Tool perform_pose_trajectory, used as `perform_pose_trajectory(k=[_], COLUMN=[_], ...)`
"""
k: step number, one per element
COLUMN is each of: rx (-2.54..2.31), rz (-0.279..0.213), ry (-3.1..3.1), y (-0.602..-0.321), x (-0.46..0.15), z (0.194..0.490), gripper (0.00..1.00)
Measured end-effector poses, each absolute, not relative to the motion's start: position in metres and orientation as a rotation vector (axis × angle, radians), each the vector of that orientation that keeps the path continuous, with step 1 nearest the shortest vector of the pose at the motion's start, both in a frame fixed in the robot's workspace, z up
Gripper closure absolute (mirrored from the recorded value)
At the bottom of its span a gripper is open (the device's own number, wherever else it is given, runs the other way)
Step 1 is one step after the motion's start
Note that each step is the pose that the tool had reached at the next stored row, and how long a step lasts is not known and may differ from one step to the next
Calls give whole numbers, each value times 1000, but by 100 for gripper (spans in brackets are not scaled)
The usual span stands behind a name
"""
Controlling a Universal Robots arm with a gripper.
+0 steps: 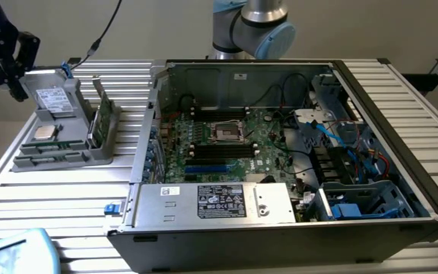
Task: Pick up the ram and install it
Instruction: 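Pick up the ram and move it above insertion slot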
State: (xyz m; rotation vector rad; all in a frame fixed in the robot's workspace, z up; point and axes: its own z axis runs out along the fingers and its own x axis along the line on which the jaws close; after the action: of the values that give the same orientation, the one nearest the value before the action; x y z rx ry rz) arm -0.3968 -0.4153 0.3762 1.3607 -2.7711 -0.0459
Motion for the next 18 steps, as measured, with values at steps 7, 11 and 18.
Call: perform_pose_trajectory(k=[7, 11, 18], rx=[1534, 1632, 1797], rz=[-48, -50, -55], ry=[-2680, -2622, -2514], y=[-415, -415, -415], x=[-397, -397, -397], z=[375, 375, 373], gripper=[90, 90, 90])
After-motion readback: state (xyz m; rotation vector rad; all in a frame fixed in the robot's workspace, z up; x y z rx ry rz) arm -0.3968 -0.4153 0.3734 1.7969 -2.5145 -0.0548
